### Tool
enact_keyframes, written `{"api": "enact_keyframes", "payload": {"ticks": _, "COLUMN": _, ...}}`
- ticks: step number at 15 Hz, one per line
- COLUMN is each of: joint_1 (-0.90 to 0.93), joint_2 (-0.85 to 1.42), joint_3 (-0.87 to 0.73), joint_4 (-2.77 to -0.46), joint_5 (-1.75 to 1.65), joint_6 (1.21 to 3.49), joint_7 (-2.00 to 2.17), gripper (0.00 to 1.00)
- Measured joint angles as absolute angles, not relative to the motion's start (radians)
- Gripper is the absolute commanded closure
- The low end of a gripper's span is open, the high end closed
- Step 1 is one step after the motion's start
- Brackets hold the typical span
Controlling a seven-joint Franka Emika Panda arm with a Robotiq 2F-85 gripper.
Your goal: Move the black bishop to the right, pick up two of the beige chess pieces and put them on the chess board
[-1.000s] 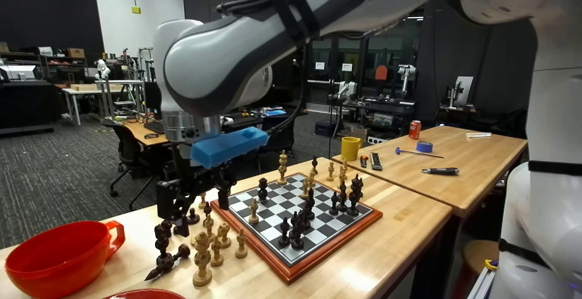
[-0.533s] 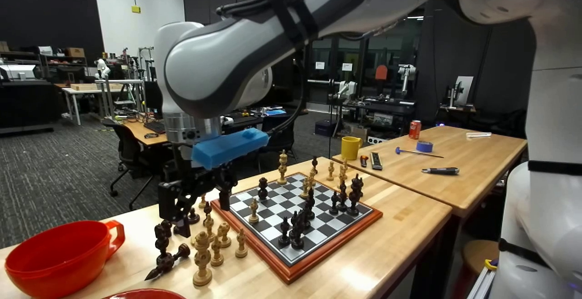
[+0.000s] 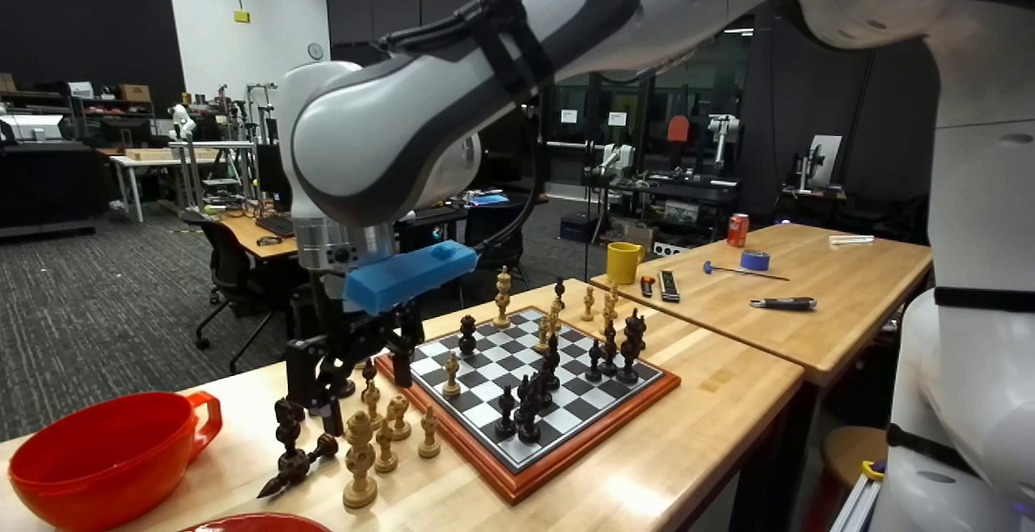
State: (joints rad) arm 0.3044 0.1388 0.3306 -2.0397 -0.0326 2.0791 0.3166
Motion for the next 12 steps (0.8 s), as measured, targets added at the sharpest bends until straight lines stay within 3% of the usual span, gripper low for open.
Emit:
{"api": "enact_keyframes", "payload": {"ticks": 2, "joint_1": 0.304, "joint_2": 0.15, "joint_3": 0.331, "joint_4": -2.038, "joint_5": -0.032, "joint_6": 2.083, "joint_7": 0.309, "gripper": 0.04}}
{"api": "enact_keyframes", "payload": {"ticks": 3, "joint_1": 0.304, "joint_2": 0.155, "joint_3": 0.33, "joint_4": -2.037, "joint_5": -0.032, "joint_6": 2.085, "joint_7": 0.305, "gripper": 0.25}}
{"api": "enact_keyframes", "payload": {"ticks": 6, "joint_1": 0.304, "joint_2": 0.174, "joint_3": 0.33, "joint_4": -2.028, "joint_5": -0.032, "joint_6": 2.09, "joint_7": 0.295, "gripper": 0.34}}
{"api": "enact_keyframes", "payload": {"ticks": 12, "joint_1": 0.304, "joint_2": 0.194, "joint_3": 0.33, "joint_4": -2.019, "joint_5": -0.014, "joint_6": 2.093, "joint_7": 0.258, "gripper": 0.8}}
